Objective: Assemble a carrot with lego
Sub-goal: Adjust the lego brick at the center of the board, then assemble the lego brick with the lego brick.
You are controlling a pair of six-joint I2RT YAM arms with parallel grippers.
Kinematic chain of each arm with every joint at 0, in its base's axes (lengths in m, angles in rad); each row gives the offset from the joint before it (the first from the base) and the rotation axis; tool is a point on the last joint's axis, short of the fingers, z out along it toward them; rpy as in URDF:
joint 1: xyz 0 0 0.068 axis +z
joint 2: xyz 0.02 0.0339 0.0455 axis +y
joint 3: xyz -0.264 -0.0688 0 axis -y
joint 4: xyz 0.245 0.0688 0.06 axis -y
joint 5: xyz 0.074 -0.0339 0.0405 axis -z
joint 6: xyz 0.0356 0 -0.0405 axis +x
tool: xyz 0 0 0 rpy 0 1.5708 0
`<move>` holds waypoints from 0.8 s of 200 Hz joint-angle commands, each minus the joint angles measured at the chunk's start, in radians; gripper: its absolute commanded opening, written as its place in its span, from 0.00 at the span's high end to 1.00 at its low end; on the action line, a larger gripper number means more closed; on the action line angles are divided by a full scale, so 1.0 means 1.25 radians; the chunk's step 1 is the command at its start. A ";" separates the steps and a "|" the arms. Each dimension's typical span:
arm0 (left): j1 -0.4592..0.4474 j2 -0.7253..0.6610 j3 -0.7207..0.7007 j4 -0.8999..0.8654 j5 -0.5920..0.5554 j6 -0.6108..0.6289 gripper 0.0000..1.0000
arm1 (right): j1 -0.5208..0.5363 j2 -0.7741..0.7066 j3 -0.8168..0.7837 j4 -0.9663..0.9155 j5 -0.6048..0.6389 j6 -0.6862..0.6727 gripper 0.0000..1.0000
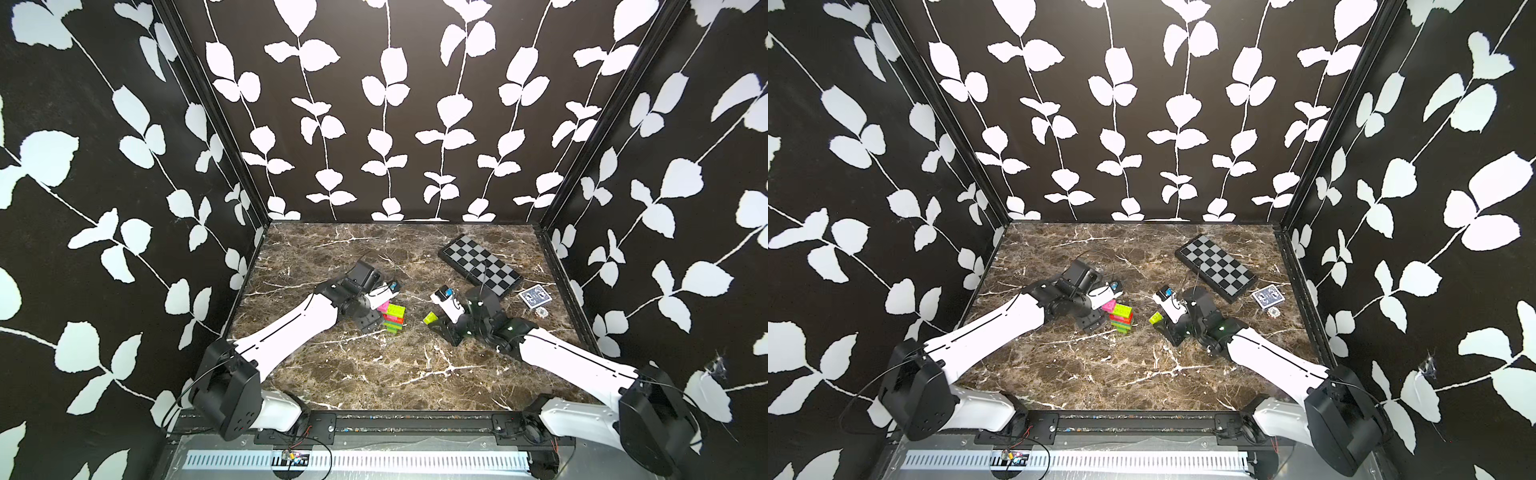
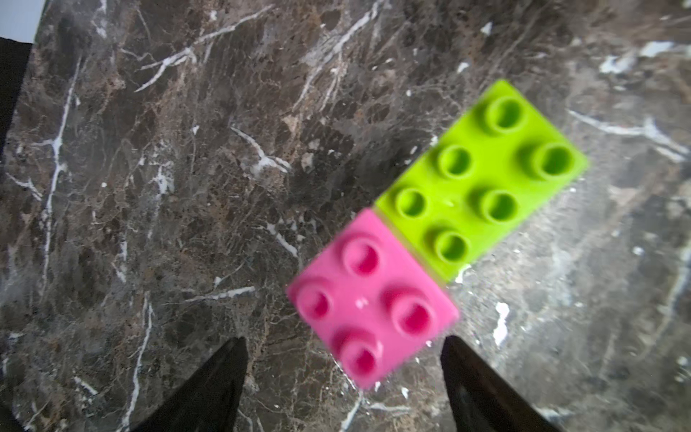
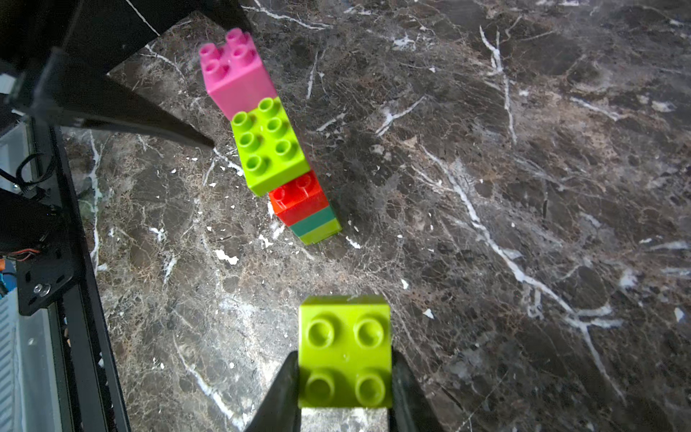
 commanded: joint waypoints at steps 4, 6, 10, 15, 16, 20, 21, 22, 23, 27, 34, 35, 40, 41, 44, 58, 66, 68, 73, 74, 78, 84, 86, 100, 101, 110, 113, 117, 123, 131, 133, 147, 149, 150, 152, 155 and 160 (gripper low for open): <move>0.024 -0.089 -0.019 -0.069 0.159 -0.051 0.16 | 0.025 0.015 0.073 0.016 0.000 -0.076 0.78; 0.030 -0.095 -0.020 -0.069 0.172 -0.058 0.16 | 0.026 0.016 0.077 0.015 0.002 -0.084 0.78; 0.043 -0.105 -0.019 -0.068 0.196 -0.072 0.16 | 0.029 0.020 0.086 0.009 0.003 -0.092 0.78; 0.060 -0.114 -0.019 -0.063 0.233 -0.094 0.17 | 0.030 0.025 0.099 0.001 0.002 -0.103 0.78; 0.062 -0.116 -0.019 -0.061 0.239 -0.096 0.17 | 0.030 0.025 0.100 -0.001 0.001 -0.105 0.78; 0.076 -0.120 -0.018 -0.055 0.266 -0.115 0.17 | 0.032 0.031 0.111 -0.008 -0.001 -0.113 0.78; 0.079 -0.122 -0.018 -0.054 0.273 -0.122 0.17 | 0.033 0.032 0.114 -0.010 -0.003 -0.115 0.78; 0.083 -0.122 -0.017 -0.053 0.279 -0.128 0.17 | 0.033 0.034 0.117 -0.012 -0.004 -0.117 0.78; 0.087 -0.122 -0.017 -0.051 0.285 -0.133 0.17 | 0.033 0.035 0.119 -0.015 -0.005 -0.120 0.78; 0.100 -0.122 -0.013 -0.046 0.309 -0.154 0.17 | 0.035 0.041 0.130 -0.024 -0.006 -0.128 0.78; 0.122 -0.114 -0.005 -0.036 0.360 -0.196 0.18 | 0.038 0.054 0.153 -0.044 -0.009 -0.143 0.78; 0.125 -0.112 -0.004 -0.036 0.364 -0.202 0.18 | 0.038 0.057 0.156 -0.048 -0.009 -0.146 0.78; 0.140 -0.099 0.003 -0.030 0.400 -0.231 0.19 | 0.041 0.066 0.172 -0.061 -0.011 -0.156 0.78; 0.143 -0.097 0.004 -0.030 0.410 -0.237 0.19 | 0.042 0.068 0.176 -0.063 -0.012 -0.159 0.78; 0.152 -0.089 0.009 -0.026 0.433 -0.252 0.20 | 0.043 0.074 0.185 -0.071 -0.014 -0.167 0.78; 0.184 -0.036 0.032 -0.022 0.541 -0.314 0.24 | 0.053 0.105 0.226 -0.110 -0.013 -0.198 0.78; 0.196 -0.008 0.041 -0.017 0.583 -0.339 0.25 | 0.058 0.121 0.250 -0.133 -0.011 -0.213 0.78; 0.198 -0.003 0.042 -0.016 0.589 -0.344 0.26 | 0.059 0.124 0.255 -0.139 -0.010 -0.215 0.78; 0.204 0.011 0.047 -0.013 0.604 -0.355 0.26 | 0.061 0.132 0.268 -0.148 -0.010 -0.222 0.79; 0.206 0.013 0.048 -0.012 0.605 -0.357 0.26 | 0.062 0.134 0.271 -0.150 -0.010 -0.223 0.79; 0.211 0.022 0.050 -0.006 0.611 -0.369 0.27 | 0.063 0.139 0.278 -0.156 -0.010 -0.227 0.79; 0.217 0.032 0.050 0.008 0.622 -0.384 0.27 | 0.064 0.146 0.289 -0.160 -0.014 -0.232 0.79; 0.219 0.035 0.050 0.011 0.626 -0.389 0.27 | 0.064 0.148 0.292 -0.161 -0.016 -0.234 0.80; 0.235 0.054 0.047 0.048 0.651 -0.422 0.28 | 0.067 0.165 0.313 -0.171 -0.031 -0.245 0.81; 0.236 0.055 0.047 0.050 0.652 -0.424 0.28 | 0.066 0.166 0.315 -0.173 -0.033 -0.246 0.81; 0.244 0.066 0.049 0.059 0.661 -0.440 0.29 | 0.068 0.178 0.327 -0.181 -0.039 -0.252 0.81; 0.246 0.071 0.051 0.061 0.663 -0.441 0.28 | 0.068 0.182 0.332 -0.185 -0.042 -0.254 0.81; 0.248 0.075 0.053 0.061 0.665 -0.443 0.29 | 0.068 0.188 0.338 -0.190 -0.045 -0.257 0.81; 0.250 0.083 0.056 0.059 0.663 -0.446 0.28 | 0.069 0.197 0.349 -0.200 -0.048 -0.263 0.81; 0.252 0.092 0.058 0.059 0.666 -0.450 0.29 | 0.072 0.208 0.361 -0.215 -0.052 -0.270 0.82; 0.253 0.095 0.059 0.059 0.668 -0.450 0.29 | 0.073 0.210 0.364 -0.218 -0.053 -0.271 0.82; 0.256 0.108 0.063 0.055 0.671 -0.448 0.29 | 0.074 0.223 0.379 -0.231 -0.055 -0.279 0.82; 0.256 0.110 0.063 0.054 0.671 -0.447 0.29 | 0.073 0.225 0.381 -0.233 -0.057 -0.279 0.82; 0.256 0.110 0.063 0.054 0.671 -0.447 0.29 | 0.074 0.225 0.380 -0.234 -0.057 -0.279 0.82; 0.256 0.112 0.063 0.054 0.671 -0.447 0.29 | 0.074 0.226 0.382 -0.234 -0.058 -0.280 0.83; 0.257 0.115 0.063 0.054 0.671 -0.447 0.30 | 0.075 0.228 0.385 -0.237 -0.058 -0.282 0.83; 0.260 0.119 0.064 0.053 0.672 -0.448 0.30 | 0.074 0.231 0.390 -0.242 -0.056 -0.286 0.83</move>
